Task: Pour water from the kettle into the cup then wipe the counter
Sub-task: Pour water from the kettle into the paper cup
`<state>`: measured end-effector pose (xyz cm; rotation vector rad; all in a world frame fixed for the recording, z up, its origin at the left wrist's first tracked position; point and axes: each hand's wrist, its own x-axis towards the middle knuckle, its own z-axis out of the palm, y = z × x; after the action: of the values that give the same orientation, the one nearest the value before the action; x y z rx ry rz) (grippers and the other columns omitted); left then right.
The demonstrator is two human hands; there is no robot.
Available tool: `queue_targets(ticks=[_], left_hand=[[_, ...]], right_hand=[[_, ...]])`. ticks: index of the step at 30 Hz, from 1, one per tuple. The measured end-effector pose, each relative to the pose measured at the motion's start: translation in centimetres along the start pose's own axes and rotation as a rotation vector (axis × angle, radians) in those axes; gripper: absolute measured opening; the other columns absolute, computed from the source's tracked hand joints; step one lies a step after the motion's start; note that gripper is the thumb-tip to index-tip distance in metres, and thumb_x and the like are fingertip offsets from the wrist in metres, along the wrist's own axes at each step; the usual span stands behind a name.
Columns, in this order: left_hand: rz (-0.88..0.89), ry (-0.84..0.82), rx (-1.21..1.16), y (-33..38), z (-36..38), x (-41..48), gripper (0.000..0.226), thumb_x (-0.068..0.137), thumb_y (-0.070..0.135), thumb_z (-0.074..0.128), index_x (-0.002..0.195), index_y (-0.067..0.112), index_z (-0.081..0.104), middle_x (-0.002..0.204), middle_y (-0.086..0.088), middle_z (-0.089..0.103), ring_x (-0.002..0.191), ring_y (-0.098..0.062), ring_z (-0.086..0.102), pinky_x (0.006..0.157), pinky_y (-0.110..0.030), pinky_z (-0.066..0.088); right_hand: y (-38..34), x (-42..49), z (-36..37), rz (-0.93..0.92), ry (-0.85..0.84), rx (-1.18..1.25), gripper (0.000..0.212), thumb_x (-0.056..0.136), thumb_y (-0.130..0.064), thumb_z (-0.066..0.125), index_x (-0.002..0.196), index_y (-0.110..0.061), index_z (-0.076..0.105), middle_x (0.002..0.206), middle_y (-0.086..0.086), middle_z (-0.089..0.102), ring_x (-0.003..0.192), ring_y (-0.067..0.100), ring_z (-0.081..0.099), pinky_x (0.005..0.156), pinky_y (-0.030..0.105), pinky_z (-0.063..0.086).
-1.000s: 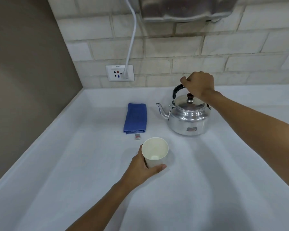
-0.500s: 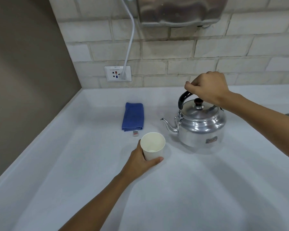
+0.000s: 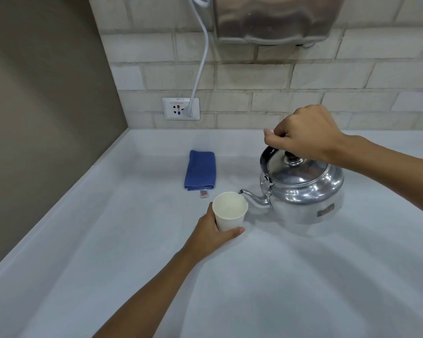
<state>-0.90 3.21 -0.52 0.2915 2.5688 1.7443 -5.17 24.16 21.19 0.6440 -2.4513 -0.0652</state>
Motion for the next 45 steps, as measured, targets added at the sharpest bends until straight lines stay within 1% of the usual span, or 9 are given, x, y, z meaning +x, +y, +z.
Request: queue_targets(ticks=[4, 6, 11, 17, 24, 28, 32, 36, 45], left_hand=[[0.006, 0.008, 0.01, -0.1, 0.0, 0.0, 0.069, 0.056, 0.062, 0.078, 0.109, 0.061, 0.034, 0.112, 0.03, 0.053, 0.102, 0.017, 0.048, 0.073, 0.001, 0.04], [0.011, 0.009, 0.013, -0.1, -0.1, 0.0, 0.07, 0.057, 0.062, 0.078, 0.112, 0.06, 0.034, 0.113, 0.03, 0.054, 0.102, 0.016, 0.049, 0.073, 0.001, 0.04], [0.026, 0.001, 0.004, -0.3, -0.1, 0.1, 0.077, 0.058, 0.059, 0.078, 0.122, 0.046, 0.036, 0.114, 0.027, 0.054, 0.105, 0.014, 0.049, 0.075, 0.0, 0.041], [0.032, -0.007, -0.007, -0.4, -0.1, 0.2, 0.08, 0.06, 0.058, 0.079, 0.126, 0.042, 0.036, 0.12, 0.021, 0.055, 0.107, 0.008, 0.051, 0.076, -0.001, 0.041], [0.036, -0.007, -0.006, -0.4, -0.1, 0.2, 0.081, 0.059, 0.059, 0.078, 0.126, 0.044, 0.035, 0.119, 0.022, 0.054, 0.107, 0.008, 0.05, 0.076, 0.001, 0.041], [0.035, -0.01, -0.008, -0.3, -0.1, 0.1, 0.081, 0.06, 0.06, 0.078, 0.126, 0.044, 0.034, 0.121, 0.021, 0.054, 0.107, 0.004, 0.052, 0.075, 0.0, 0.042], [0.038, -0.014, -0.014, -0.3, -0.1, 0.1, 0.081, 0.06, 0.06, 0.077, 0.126, 0.047, 0.034, 0.121, 0.022, 0.053, 0.108, 0.005, 0.051, 0.075, 0.0, 0.042], [0.039, -0.017, -0.015, -0.2, -0.1, 0.1, 0.082, 0.06, 0.06, 0.077, 0.127, 0.046, 0.034, 0.123, 0.02, 0.054, 0.11, 0.002, 0.051, 0.077, -0.006, 0.044], [0.028, -0.021, -0.009, -0.1, -0.2, 0.1, 0.08, 0.059, 0.06, 0.077, 0.124, 0.05, 0.032, 0.122, 0.021, 0.053, 0.108, 0.006, 0.051, 0.075, 0.0, 0.041]], right_hand=[[-1.0, 0.4, -0.8, -0.016, -0.04, -0.007, 0.047, 0.083, -0.031, 0.051, 0.046, -0.001, 0.054, 0.034, 0.005, 0.025, 0.042, 0.028, 0.03, 0.045, 0.023, 0.014], [-1.3, 0.6, -1.1, -0.035, -0.053, -0.013, 0.049, 0.084, -0.031, 0.051, 0.045, -0.002, 0.051, 0.033, 0.003, 0.024, 0.041, 0.026, 0.027, 0.045, 0.023, 0.013], [-1.8, 1.1, -1.7, -0.079, -0.068, -0.05, 0.053, 0.083, -0.033, 0.05, 0.038, -0.012, 0.031, 0.033, 0.003, 0.023, 0.042, 0.027, 0.027, 0.046, 0.024, 0.012], [-2.0, 1.3, -2.0, -0.109, -0.077, -0.061, 0.049, 0.084, -0.033, 0.05, 0.046, -0.002, 0.056, 0.035, 0.006, 0.029, 0.041, 0.026, 0.027, 0.046, 0.023, 0.012], [-2.4, 1.5, -2.6, -0.121, -0.089, -0.056, 0.05, 0.085, -0.033, 0.049, 0.045, -0.003, 0.056, 0.033, 0.001, 0.021, 0.037, 0.019, 0.018, 0.046, 0.023, 0.012], [-2.7, 1.5, -2.9, -0.136, -0.092, -0.075, 0.052, 0.085, -0.032, 0.049, 0.043, -0.002, 0.05, 0.033, 0.0, 0.018, 0.037, 0.019, 0.015, 0.046, 0.022, 0.011], [-2.8, 1.6, -3.1, -0.153, -0.096, -0.102, 0.051, 0.085, -0.033, 0.047, 0.041, -0.007, 0.041, 0.033, 0.002, 0.019, 0.039, 0.022, 0.019, 0.046, 0.023, 0.012], [-2.9, 1.7, -3.2, -0.166, -0.092, -0.104, 0.051, 0.086, -0.032, 0.048, 0.042, -0.01, 0.037, 0.033, 0.003, 0.019, 0.039, 0.025, 0.022, 0.046, 0.024, 0.012], [-3.0, 2.0, -3.3, -0.175, -0.109, -0.116, 0.052, 0.086, -0.033, 0.048, 0.041, -0.01, 0.037, 0.034, 0.004, 0.02, 0.039, 0.025, 0.021, 0.046, 0.024, 0.011]])
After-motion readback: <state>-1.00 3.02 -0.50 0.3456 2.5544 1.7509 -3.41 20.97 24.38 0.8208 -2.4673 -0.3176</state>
